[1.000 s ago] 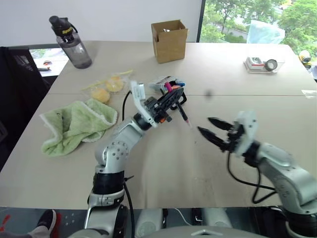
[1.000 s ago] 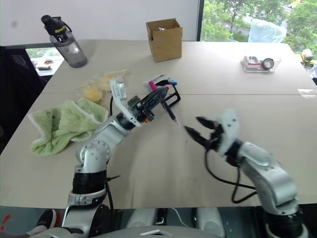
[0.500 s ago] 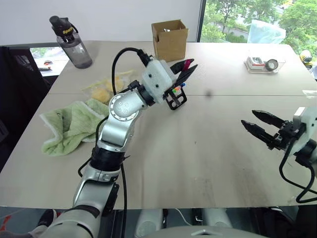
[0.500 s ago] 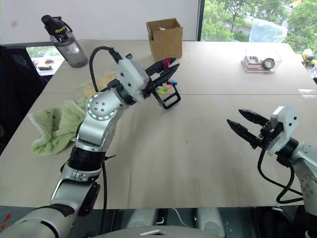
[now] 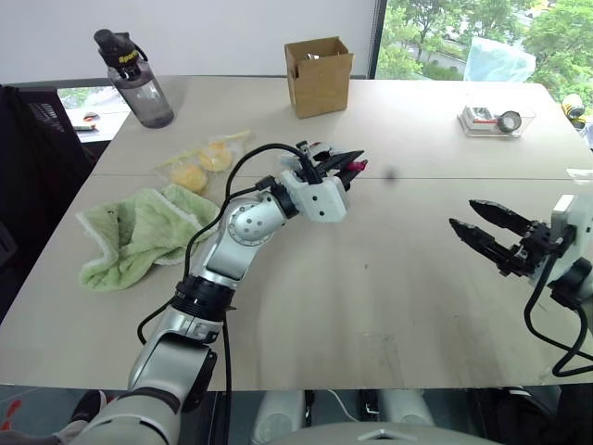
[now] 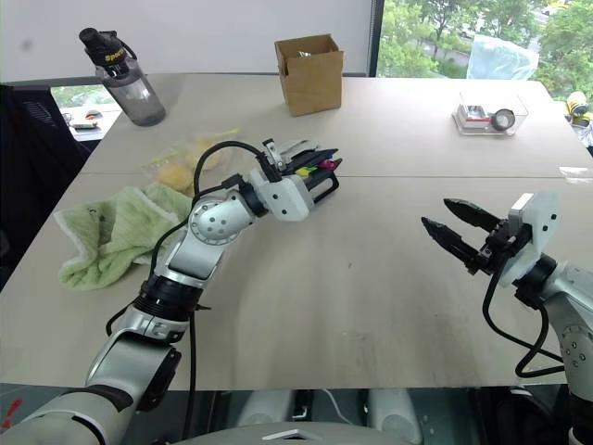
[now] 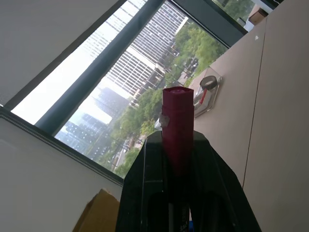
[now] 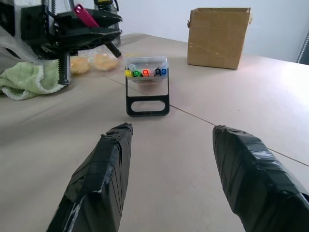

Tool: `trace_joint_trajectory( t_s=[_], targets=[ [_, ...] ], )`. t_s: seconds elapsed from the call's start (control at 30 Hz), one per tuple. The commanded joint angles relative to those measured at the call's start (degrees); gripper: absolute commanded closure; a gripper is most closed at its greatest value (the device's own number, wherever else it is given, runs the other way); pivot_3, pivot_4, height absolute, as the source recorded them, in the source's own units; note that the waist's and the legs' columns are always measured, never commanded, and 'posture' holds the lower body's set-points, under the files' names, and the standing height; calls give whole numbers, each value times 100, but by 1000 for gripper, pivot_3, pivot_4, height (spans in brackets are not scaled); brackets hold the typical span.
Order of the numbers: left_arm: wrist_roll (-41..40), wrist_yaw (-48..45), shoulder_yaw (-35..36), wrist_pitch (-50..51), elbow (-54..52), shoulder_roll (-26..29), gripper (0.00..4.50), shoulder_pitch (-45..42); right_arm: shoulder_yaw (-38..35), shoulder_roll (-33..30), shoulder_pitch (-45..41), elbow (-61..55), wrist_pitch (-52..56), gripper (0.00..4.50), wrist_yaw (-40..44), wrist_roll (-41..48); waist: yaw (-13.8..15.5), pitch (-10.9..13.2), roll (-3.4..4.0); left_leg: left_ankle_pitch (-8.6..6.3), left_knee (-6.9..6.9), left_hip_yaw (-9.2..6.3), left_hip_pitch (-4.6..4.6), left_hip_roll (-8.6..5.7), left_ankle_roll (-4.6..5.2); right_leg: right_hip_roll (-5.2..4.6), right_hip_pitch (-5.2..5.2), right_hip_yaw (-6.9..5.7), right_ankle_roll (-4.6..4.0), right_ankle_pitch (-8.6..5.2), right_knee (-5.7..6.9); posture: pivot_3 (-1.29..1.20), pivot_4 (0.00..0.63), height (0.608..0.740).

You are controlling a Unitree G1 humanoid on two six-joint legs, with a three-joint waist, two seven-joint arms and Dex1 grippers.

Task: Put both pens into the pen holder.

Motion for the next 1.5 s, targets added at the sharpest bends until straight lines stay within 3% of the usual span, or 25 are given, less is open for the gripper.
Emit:
trace_joint_trajectory(
  t_s=[0.03, 0.67, 1.07, 1.13, 1.2, 1.3, 1.4, 1.5],
  targets=[
    [131, 220, -3, -396, 204, -34, 4500, -183, -16, -26, -79, -188, -101, 1697, -48, 62, 0, 0, 0, 0, 0, -1, 0, 0, 0, 0, 0, -1, 0, 0, 0, 0, 150, 736],
    [629, 848, -195, -1515, 2484, -199, 4500, -1141, -55, -50, 19, -207, -245, 1697, -159, -76, 0, 0, 0, 0, 4, 0, 0, -1, 0, 0, 0, -6, 1, 0, 7, 0, 150, 736],
    [768, 1066, -196, -1679, 3028, -276, 4500, -1325, -61, -78, 49, -201, -298, 1697, -150, -91, -1, 0, 0, 1, 3, 4, -1, 1, -1, 1, -2, -7, 1, 0, 7, 0, 150, 736],
    [772, 1091, -183, -1689, 3109, -281, 3504, -1398, -42, -86, 26, -178, -306, 1650, -137, -98, 0, 0, 0, 1, 4, 4, 0, 0, -1, 1, -2, -7, 1, 0, 8, 0, 150, 736],
    [879, 1219, -182, -1704, 3177, -254, 2811, -1476, -28, -93, 4, -159, -315, 1650, -126, -99, -1, 0, 0, 1, 4, 4, 0, 0, -1, 1, -2, -9, 1, 0, 8, 0, 150, 736],
    [1055, 1465, -159, -1626, 3232, -221, 1206, -1521, -24, -100, -9, -145, -322, 1650, -112, -100, -1, 0, 0, 1, 4, 5, 0, 0, -1, 2, -2, -10, 1, 0, 8, 0, 150, 736],
    [1140, 1586, -165, -1627, 3240, -183, 10, -1505, -31, -104, -15, -133, -318, 1650, -94, -91, -1, 0, 0, 1, 4, 5, 0, 0, -1, 2, -2, -10, 1, 0, 8, 0, 150, 736],
    [1146, 1619, -149, -1600, 3199, -156, 10, -1469, -30, -104, -21, -123, -317, 1650, -80, -82, 0, 0, 0, 1, 4, 5, 0, 0, -2, 1, -2, -10, 1, 1, 9, 0, 150, 736]
  ],
)
